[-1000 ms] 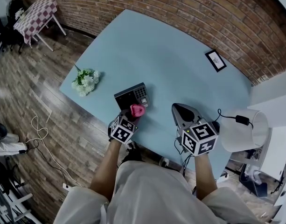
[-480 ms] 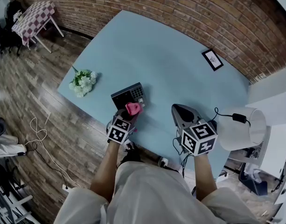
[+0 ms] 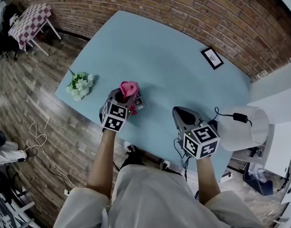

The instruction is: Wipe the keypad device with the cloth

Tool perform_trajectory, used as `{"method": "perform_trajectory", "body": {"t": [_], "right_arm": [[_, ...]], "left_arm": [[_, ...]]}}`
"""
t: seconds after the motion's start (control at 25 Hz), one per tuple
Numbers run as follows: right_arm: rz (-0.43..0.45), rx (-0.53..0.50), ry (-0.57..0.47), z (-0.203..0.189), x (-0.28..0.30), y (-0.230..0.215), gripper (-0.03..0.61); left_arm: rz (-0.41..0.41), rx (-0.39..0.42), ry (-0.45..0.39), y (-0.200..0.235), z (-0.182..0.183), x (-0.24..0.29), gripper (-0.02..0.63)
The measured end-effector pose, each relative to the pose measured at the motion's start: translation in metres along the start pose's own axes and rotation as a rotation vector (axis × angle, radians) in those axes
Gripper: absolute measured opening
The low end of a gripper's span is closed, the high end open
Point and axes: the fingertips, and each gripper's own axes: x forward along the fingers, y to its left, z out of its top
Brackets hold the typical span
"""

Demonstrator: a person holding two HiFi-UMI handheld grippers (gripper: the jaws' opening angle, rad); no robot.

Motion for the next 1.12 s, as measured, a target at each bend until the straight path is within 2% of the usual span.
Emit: {"method": "perform_trajectory", "body": {"t": [0.16, 0.28, 0.56, 0.84, 1.12], "right_arm": [[-0.010, 0.011, 0.006, -0.003, -0.002, -0.006, 0.009], [-0.016, 0.018, 0.010, -0.004, -0.003, -0.010, 0.009], [-0.016, 0.029, 0.018, -0.007, 0.000, -0.014, 0.009], [0.001, 0.043, 0.011, -0.004, 0.003, -0.014, 0.009], [0.010, 0.045, 0.012, -0.004, 0.005, -0.012, 0.009]], "left_arm": [[-0.001, 0.066, 0.045, 0.004, -0.001, 0.014, 0.114], [0.003, 0.064, 0.068, 0.003, -0.007, 0.020, 0.106], [0.048, 0.122, 0.071, -0.001, -0.009, 0.021, 0.106], [0.044, 0.131, 0.068, -0.004, -0.009, 0.021, 0.106], [0.045, 0.245, 0.064, -0.011, -0.011, 0.020, 0.106]]}}
